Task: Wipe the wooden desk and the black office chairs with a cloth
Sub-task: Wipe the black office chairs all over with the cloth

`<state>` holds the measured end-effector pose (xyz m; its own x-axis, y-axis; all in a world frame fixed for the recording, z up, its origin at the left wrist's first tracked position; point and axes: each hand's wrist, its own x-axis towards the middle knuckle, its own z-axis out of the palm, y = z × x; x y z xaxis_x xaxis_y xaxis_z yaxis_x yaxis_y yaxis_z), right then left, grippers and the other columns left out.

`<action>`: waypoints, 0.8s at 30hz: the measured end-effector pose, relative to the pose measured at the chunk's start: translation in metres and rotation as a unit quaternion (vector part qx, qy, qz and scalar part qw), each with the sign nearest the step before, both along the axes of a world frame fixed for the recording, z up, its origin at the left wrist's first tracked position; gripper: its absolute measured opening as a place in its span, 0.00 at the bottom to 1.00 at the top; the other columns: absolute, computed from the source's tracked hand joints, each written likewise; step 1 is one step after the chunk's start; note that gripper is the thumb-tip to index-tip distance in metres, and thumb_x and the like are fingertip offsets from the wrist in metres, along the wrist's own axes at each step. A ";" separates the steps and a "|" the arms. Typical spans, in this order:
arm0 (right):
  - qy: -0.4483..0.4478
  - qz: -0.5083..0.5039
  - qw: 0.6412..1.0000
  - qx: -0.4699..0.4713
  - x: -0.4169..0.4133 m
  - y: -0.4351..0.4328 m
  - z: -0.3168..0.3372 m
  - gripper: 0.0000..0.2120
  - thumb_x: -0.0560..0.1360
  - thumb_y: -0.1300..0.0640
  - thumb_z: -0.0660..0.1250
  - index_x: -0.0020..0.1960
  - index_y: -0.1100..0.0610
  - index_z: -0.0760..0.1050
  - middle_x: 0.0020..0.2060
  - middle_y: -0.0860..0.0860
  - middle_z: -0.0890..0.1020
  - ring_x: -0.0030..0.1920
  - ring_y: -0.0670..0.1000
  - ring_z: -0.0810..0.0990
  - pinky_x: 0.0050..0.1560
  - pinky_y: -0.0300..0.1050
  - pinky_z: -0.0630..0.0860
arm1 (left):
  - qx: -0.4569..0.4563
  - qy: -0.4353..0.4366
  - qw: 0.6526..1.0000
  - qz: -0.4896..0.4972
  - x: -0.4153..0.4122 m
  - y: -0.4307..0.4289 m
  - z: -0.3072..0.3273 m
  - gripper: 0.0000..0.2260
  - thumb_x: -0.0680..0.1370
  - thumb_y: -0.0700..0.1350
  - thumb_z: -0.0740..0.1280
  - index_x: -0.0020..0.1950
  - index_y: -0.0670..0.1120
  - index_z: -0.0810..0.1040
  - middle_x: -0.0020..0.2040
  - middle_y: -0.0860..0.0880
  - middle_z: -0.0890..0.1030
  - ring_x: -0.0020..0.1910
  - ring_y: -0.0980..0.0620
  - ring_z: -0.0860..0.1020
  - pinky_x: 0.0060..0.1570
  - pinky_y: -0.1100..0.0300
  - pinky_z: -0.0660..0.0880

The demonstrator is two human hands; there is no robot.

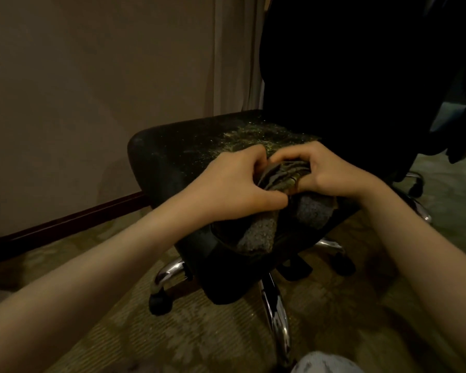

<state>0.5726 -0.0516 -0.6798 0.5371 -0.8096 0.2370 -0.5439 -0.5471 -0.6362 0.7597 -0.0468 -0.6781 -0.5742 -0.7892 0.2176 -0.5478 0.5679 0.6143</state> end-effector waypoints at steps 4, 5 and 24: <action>0.036 0.017 0.999 0.005 -0.006 0.006 -0.003 0.21 0.68 0.70 0.70 0.51 0.47 0.73 0.46 0.41 0.77 0.51 0.33 0.76 0.51 0.26 0.70 | -0.064 -0.021 0.998 0.021 -0.007 0.020 -0.017 0.20 0.68 0.55 0.71 0.55 0.55 0.68 0.46 0.58 0.75 0.41 0.61 0.76 0.37 0.70 0.74; 0.054 0.022 0.998 -0.006 -0.009 0.009 -0.006 0.19 0.68 0.68 0.70 0.52 0.48 0.74 0.47 0.42 0.77 0.53 0.37 0.76 0.53 0.30 0.71 | -0.113 -0.044 0.992 0.014 -0.009 0.027 -0.024 0.23 0.69 0.55 0.71 0.60 0.55 0.66 0.49 0.59 0.74 0.43 0.61 0.75 0.40 0.68 0.75; 0.163 -0.202 0.950 -0.175 0.030 -0.087 -0.023 0.28 0.67 0.69 0.63 0.65 0.52 0.71 0.57 0.53 0.75 0.62 0.54 0.71 0.61 0.52 0.69 | -0.145 -0.081 0.983 0.073 0.005 -0.096 -0.018 0.19 0.70 0.48 0.73 0.54 0.50 0.67 0.50 0.55 0.73 0.47 0.57 0.72 0.37 0.71 0.66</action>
